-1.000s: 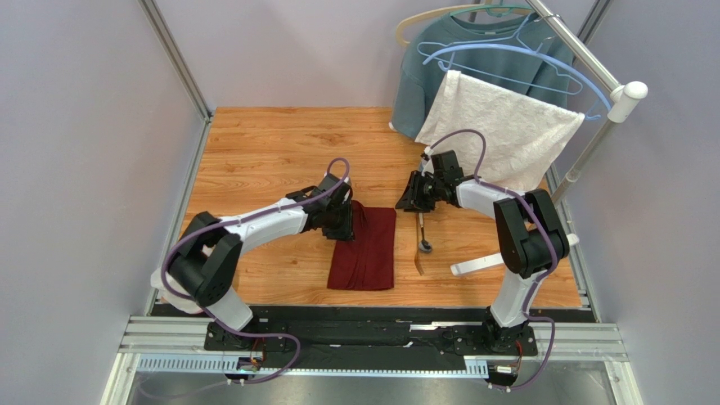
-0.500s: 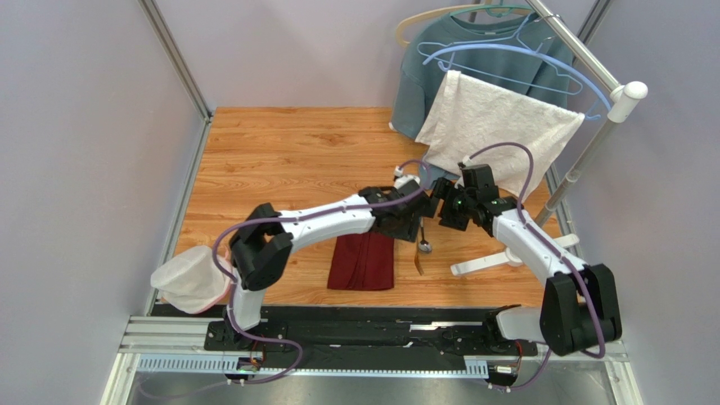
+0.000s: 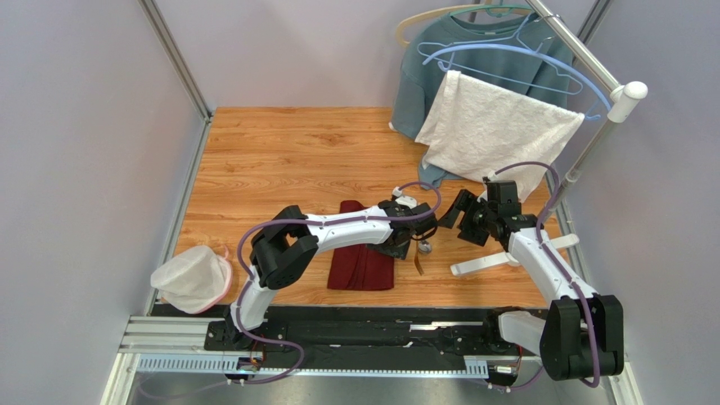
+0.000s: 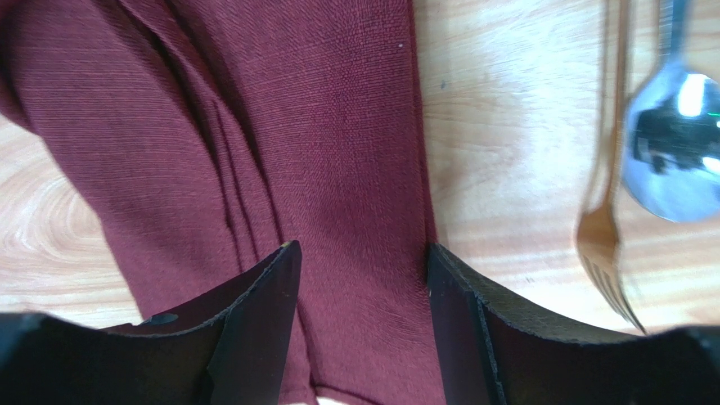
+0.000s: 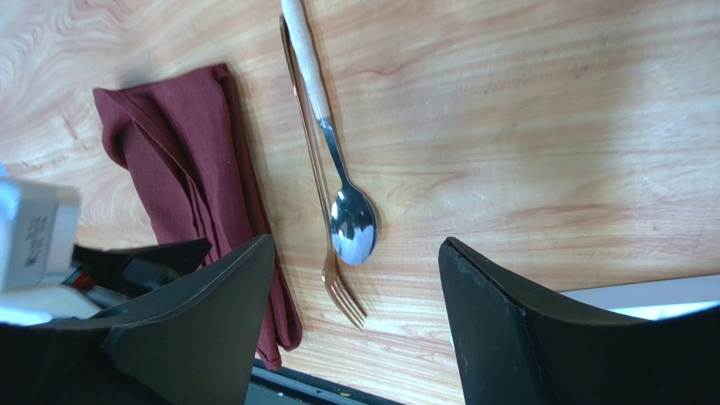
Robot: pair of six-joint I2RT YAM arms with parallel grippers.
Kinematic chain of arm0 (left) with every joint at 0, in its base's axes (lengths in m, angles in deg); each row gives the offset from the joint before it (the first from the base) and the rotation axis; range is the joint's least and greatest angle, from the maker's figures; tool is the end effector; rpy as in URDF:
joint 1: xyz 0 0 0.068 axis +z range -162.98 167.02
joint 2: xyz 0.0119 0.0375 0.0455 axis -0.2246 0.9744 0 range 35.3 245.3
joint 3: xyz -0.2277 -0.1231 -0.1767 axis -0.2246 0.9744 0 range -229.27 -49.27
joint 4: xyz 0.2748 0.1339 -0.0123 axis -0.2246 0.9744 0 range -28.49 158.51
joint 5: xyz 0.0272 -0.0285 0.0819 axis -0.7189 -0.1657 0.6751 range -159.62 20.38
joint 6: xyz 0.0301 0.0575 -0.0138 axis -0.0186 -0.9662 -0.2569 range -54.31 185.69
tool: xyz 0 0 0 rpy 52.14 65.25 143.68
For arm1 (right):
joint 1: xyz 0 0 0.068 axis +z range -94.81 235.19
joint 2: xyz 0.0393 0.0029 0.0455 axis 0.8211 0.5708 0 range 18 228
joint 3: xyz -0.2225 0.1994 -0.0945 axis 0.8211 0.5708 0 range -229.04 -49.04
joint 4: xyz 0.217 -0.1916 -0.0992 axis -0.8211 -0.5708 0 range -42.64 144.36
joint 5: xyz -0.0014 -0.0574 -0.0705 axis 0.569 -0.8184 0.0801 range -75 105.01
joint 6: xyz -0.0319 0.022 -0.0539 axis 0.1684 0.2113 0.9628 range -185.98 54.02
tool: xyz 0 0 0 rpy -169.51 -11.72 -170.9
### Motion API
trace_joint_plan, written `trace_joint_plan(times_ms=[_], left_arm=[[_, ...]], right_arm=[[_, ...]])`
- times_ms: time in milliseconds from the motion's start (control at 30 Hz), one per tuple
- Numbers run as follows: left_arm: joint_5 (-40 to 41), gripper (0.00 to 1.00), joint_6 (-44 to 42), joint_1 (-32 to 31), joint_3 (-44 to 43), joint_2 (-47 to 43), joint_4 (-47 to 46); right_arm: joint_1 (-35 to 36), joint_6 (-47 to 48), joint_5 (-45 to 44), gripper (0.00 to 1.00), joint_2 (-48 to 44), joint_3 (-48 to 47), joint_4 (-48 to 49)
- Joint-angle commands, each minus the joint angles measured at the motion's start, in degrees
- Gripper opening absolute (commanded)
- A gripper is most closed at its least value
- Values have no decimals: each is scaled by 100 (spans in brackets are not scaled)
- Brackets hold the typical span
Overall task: Fold the napkin into a case and place the utensils inside
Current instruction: Pick up the top corner of the smaller rectangle folded napkin from the folded napkin.
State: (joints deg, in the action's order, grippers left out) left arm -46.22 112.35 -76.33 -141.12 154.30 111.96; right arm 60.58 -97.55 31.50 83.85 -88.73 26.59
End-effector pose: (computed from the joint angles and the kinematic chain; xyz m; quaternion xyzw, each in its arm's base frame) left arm 0.2346 -0.4212 0.1816 0.1196 0.9664 0.0290 0.2258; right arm 0.2543 0.0389 0.2170 0.1699 0.9267 0.2264 0.2473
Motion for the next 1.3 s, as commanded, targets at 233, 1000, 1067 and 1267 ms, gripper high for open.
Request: trace_joint_plan(times_ms=[233, 1000, 1067, 1267], left_arm=[[243, 72, 396, -256, -377, 98, 280], [227, 0, 275, -353, -149, 380, 264], [113, 0, 186, -327, 131, -41, 123], [-730, 0, 107, -90, 1211, -1219, -914]], right_arm=[[68, 134, 443, 73, 262, 198, 597], [375, -112, 732, 73, 816, -22, 1063], [375, -147, 846, 75, 990, -153, 1194], [489, -718, 1436, 74, 1448, -312, 2027]])
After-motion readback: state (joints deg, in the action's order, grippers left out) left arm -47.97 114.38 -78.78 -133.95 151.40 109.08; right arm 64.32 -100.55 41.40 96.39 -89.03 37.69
